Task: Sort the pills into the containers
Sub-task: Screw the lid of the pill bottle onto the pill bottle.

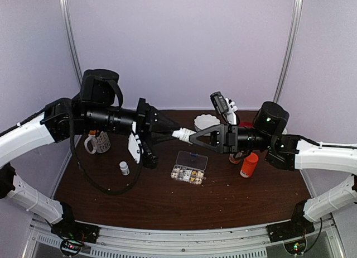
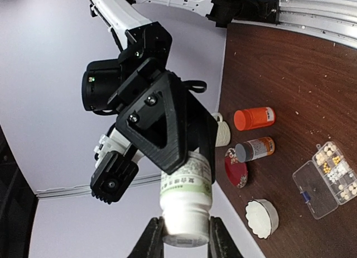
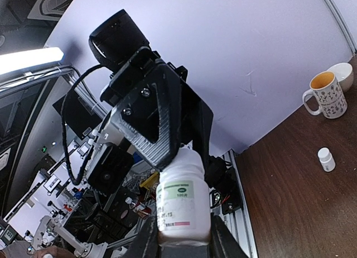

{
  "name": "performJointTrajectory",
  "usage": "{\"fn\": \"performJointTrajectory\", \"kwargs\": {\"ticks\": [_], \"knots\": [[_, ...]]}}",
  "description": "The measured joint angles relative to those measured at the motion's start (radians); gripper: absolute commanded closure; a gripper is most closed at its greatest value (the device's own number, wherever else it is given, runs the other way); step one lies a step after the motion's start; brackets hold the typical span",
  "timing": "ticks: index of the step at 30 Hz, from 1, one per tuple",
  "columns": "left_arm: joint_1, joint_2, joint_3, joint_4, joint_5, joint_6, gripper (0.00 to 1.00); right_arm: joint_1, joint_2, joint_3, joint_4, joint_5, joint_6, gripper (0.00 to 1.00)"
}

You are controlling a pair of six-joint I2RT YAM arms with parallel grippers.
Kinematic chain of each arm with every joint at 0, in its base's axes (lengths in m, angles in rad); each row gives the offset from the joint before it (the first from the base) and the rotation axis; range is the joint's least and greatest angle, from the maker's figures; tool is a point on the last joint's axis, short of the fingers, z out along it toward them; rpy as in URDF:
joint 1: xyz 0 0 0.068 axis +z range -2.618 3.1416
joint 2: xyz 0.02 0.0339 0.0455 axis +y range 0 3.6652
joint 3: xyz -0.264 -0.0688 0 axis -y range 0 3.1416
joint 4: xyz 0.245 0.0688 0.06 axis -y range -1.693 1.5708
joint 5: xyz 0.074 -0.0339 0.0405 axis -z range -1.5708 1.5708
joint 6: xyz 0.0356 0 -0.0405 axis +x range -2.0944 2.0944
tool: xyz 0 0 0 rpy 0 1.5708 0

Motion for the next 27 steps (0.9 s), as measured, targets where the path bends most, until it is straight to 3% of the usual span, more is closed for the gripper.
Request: {"fn": "performJointTrajectory", "kwargs": {"ticks": [3,6,7,11,18,23,27], "knots": [[-0.003,-0.017,-0.050,0.072,-0.017,0.045,0.54,-0.003,0.000,0.000,-0.003,0.003,0.002,1.00],[-0.008,0.002,-0.072,0.137,-0.053,0.030,0.12,0.007,-0.006,0.006,-0.012,-0.008,-0.022,1.00],[-0.007,0.017,-0.076,0.143,-0.067,-0.004,0.04,0.009,-0.011,0.011,-0.024,-0.009,-0.035,1.00],[0.019,0.052,-0.077,0.144,-0.095,-0.144,0.02,-0.006,-0.050,0.028,-0.077,-0.010,-0.085,1.00],[0.053,-0.035,-0.115,0.185,-0.094,-0.404,0.02,-0.043,-0.134,0.042,-0.261,0.032,-0.223,1.00],[0.053,-0.085,-0.143,0.260,-0.137,-0.753,0.02,-0.043,-0.177,0.061,-0.401,0.056,-0.433,1.00],[0.053,-0.079,-0.081,0.201,-0.161,-1.054,0.02,-0.043,-0.233,0.046,-0.422,0.100,-0.615,1.00]]}}
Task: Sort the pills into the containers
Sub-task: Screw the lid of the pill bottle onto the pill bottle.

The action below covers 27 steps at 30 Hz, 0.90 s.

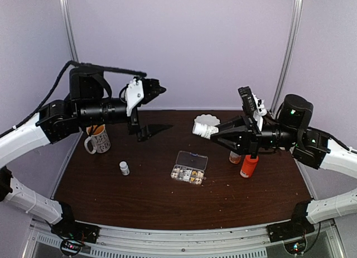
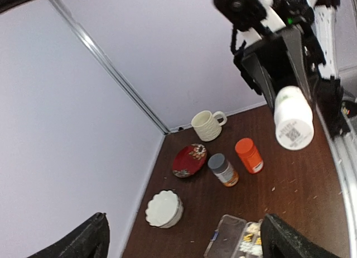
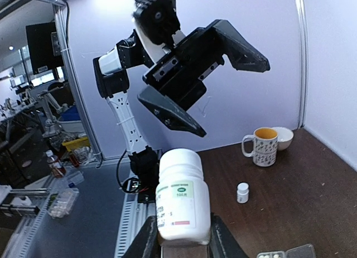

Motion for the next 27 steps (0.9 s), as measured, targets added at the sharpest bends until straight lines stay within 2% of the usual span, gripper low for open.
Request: {"fn": "performJointTrajectory", "kwargs": {"ticks": [4,7,9,13,20,27], "knots": [[0.002,0.006,0.088,-0.055,0.013,-0.297,0.03,0.003,-0.024,-0.005,0.002,0.051,-0.176,1.00],[0.033,-0.043,0.048,-0.031,0.090,-0.555,0.02,0.017,-0.025,-0.005,0.002,0.114,-0.302,1.00],[0.064,-0.070,0.019,-0.029,0.144,-0.707,0.06,0.037,-0.026,-0.005,0.005,0.169,-0.388,1.00],[0.089,-0.075,0.011,-0.029,0.242,-0.938,0.12,0.108,-0.025,-0.005,0.024,0.285,-0.552,1.00],[0.089,-0.064,-0.029,0.024,0.404,-1.216,0.16,0.219,0.000,-0.003,0.076,0.414,-0.753,1.00],[0.089,-0.053,-0.035,0.035,0.464,-1.326,0.18,0.270,0.098,0.082,0.060,0.467,-0.842,1.00]]}}
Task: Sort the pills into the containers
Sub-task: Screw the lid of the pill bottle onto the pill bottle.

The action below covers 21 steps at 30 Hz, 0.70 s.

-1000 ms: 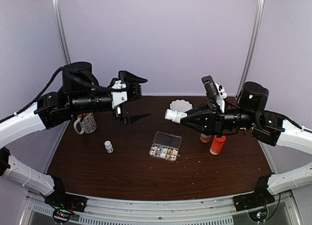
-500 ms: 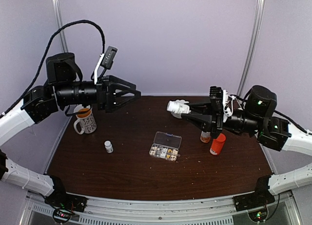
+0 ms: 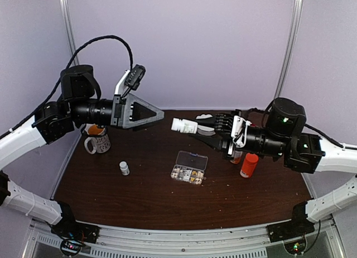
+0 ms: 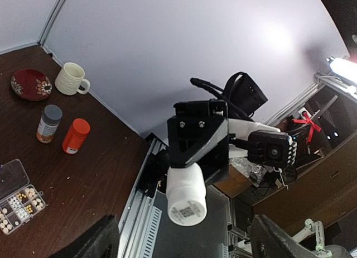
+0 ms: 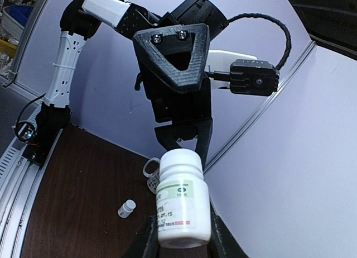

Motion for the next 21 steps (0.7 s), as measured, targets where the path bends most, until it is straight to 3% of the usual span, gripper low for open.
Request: {"fn": "performJointTrajectory", "kwargs": {"ticks": [12,21], "knots": [[0.000,0.017,0.000,-0.018,0.005,-0.033,0.35,0.025,0.069,0.043,-0.002,0.059,-0.039,1.00],[0.000,0.025,0.000,-0.041,-0.006,-0.033,0.36,0.029,0.099,0.066,-0.002,0.108,-0.039,1.00]]}}
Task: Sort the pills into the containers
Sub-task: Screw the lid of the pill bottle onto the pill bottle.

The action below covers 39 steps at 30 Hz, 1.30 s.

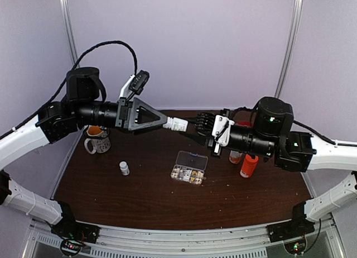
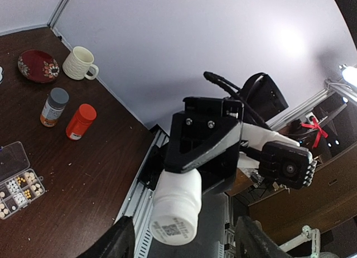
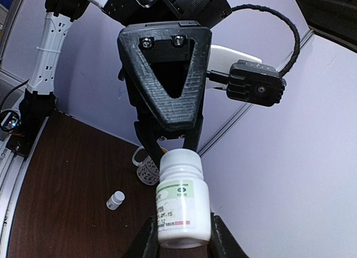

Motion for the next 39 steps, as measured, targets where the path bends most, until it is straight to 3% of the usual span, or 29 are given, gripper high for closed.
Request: {"fn": "performJointTrajectory", "kwargs": {"ticks": [8,16,21,24,33,39], "knots": [[0.000,0.004,0.000,-0.006,-0.006,0.005,0.57,0.001,0.011,0.005,-0.002,0.009,0.000,1.00],[0.000,0.007,0.000,-0.031,-0.009,0.008,0.67,0.005,0.019,0.013,-0.014,0.010,0.000,1.00],[0.000,0.007,0.000,-0.042,-0.011,0.014,0.87,0.005,0.024,0.025,-0.029,0.010,0.001,1.00],[0.000,0.009,0.000,-0.047,-0.011,0.019,0.93,0.005,0.024,0.026,-0.038,0.010,0.005,1.00],[0.003,0.015,0.012,-0.050,-0.011,0.099,1.00,0.005,0.035,0.090,-0.132,0.002,0.112,1.00],[-0.008,0.007,0.031,-0.045,-0.011,0.333,1.00,-0.011,0.050,0.185,-0.246,-0.082,0.325,1.00]]}}
